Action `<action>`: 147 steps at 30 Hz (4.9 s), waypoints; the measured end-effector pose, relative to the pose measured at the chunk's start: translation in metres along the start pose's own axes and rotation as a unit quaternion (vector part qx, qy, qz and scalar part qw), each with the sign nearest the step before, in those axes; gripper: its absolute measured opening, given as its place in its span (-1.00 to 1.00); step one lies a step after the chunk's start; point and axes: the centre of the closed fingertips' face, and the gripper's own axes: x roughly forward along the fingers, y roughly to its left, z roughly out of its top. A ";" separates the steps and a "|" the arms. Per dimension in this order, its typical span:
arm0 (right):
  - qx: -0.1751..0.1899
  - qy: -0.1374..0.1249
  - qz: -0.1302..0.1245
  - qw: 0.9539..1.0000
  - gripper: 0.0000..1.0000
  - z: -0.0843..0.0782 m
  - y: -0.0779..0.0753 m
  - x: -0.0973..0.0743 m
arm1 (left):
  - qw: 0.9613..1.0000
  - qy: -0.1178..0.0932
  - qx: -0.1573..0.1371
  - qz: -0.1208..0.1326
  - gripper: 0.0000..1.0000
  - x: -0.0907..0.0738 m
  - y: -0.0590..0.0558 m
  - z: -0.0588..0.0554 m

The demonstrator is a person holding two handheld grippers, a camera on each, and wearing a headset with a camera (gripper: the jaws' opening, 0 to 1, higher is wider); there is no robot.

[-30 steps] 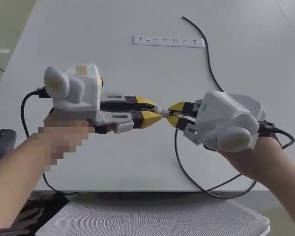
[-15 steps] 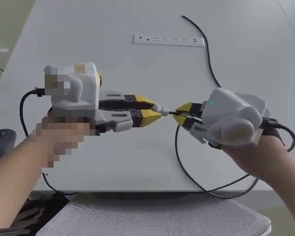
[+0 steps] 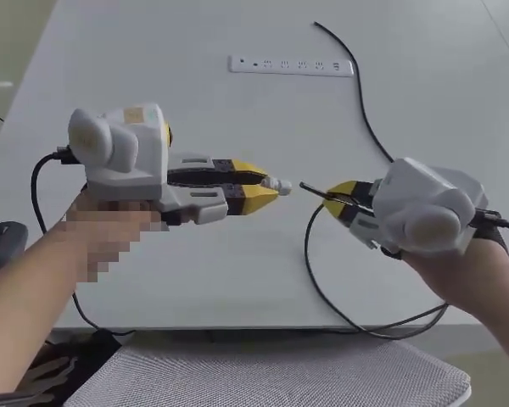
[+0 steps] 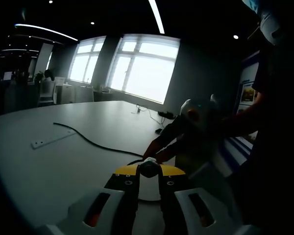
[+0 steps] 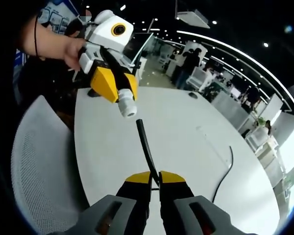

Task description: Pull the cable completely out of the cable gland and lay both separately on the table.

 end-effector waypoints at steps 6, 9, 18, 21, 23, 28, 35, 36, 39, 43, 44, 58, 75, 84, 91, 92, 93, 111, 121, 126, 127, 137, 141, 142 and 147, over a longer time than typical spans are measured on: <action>0.006 -0.002 -0.003 1.000 -1.00 0.002 -0.002 -0.001 | 1.000 0.004 0.002 -0.001 -0.70 0.000 0.000 -0.003; 0.006 -0.003 -0.005 1.000 -1.00 0.006 -0.003 -0.001 | 1.000 0.003 0.003 -0.001 -0.70 0.000 0.001 -0.004; 0.017 -0.017 -0.009 1.000 -1.00 0.021 -0.011 0.005 | 1.000 0.000 0.003 0.005 -0.70 -0.002 0.003 -0.008; 0.026 -0.023 -0.008 0.999 -1.00 0.026 -0.013 0.008 | 1.000 -0.001 0.004 0.007 -0.70 -0.003 0.004 -0.010; 0.033 -0.024 -0.005 0.999 -1.00 0.029 -0.014 0.010 | 1.000 -0.004 0.005 0.009 -0.70 -0.005 0.005 -0.011; 0.042 -0.025 0.000 0.999 -1.00 0.036 -0.018 0.017 | 1.000 -0.010 0.003 0.017 -0.70 -0.010 0.010 -0.014; 0.054 -0.028 0.007 0.998 -1.00 0.051 -0.023 0.031 | 0.999 -0.018 0.000 0.029 -0.70 -0.020 0.015 -0.022; 0.054 -0.028 0.008 0.998 -1.00 0.052 -0.023 0.032 | 0.999 -0.018 0.000 0.030 -0.70 -0.021 0.015 -0.024; 0.055 -0.028 0.015 0.998 -1.00 0.060 -0.021 0.039 | 0.999 -0.020 -0.002 0.037 -0.70 -0.026 0.016 -0.029; 0.055 -0.029 0.022 0.998 -1.00 0.069 -0.019 0.047 | 0.999 -0.025 -0.008 0.048 -0.70 -0.034 0.019 -0.039; 0.057 -0.031 0.023 0.998 -1.00 0.073 -0.017 0.049 | 0.998 -0.026 -0.008 0.050 -0.70 -0.035 0.020 -0.041; 0.036 -0.020 0.062 0.997 -1.00 0.104 0.007 0.089 | 0.996 -0.049 -0.021 0.078 -0.70 -0.058 0.024 -0.069; -0.032 -0.005 0.127 0.991 -1.00 0.134 0.058 0.163 | 0.993 -0.042 -0.042 0.101 -0.70 -0.077 0.038 -0.104; -0.049 0.000 0.150 0.988 -1.00 0.141 0.070 0.187 | 0.993 -0.031 -0.053 0.103 -0.70 -0.078 0.044 -0.119; -0.053 0.010 0.175 0.983 -1.00 0.138 0.086 0.202 | 0.992 -0.028 -0.057 0.108 -0.70 -0.077 0.051 -0.131; -0.058 0.012 0.178 0.982 -1.00 0.136 0.090 0.205 | 0.992 -0.028 -0.060 0.108 -0.70 -0.077 0.052 -0.135; -0.060 0.015 0.182 0.981 -1.00 0.135 0.093 0.207 | 0.992 -0.027 -0.061 0.108 -0.70 -0.077 0.052 -0.137; -0.090 0.050 0.243 0.965 -1.00 0.112 0.140 0.254 | 0.986 -0.018 -0.106 0.129 -0.69 -0.079 0.071 -0.187; -0.104 0.064 0.259 0.958 -1.00 0.097 0.158 0.268 | 0.982 -0.009 -0.123 0.139 -0.69 -0.078 0.077 -0.204; -0.112 0.068 0.262 0.956 -1.00 0.092 0.162 0.272 | 0.981 -0.006 -0.132 0.140 -0.69 -0.078 0.078 -0.210; -0.112 0.068 0.262 0.956 -1.00 0.092 0.163 0.272 | 0.981 -0.005 -0.133 0.141 -0.69 -0.078 0.077 -0.210; -0.113 0.072 0.267 0.954 -1.00 0.084 0.169 0.276 | 0.980 0.008 -0.133 0.147 -0.69 -0.081 0.078 -0.218; -0.115 0.074 0.266 0.954 -1.00 0.083 0.168 0.278 | 0.980 0.010 -0.130 0.151 -0.69 -0.082 0.081 -0.219; -0.113 0.074 0.267 0.954 -1.00 0.082 0.168 0.278 | 0.980 0.013 -0.128 0.151 -0.69 -0.083 0.081 -0.219; -0.112 0.073 0.270 0.954 -1.00 0.081 0.169 0.280 | 0.981 0.022 -0.118 0.153 -0.69 -0.083 0.082 -0.221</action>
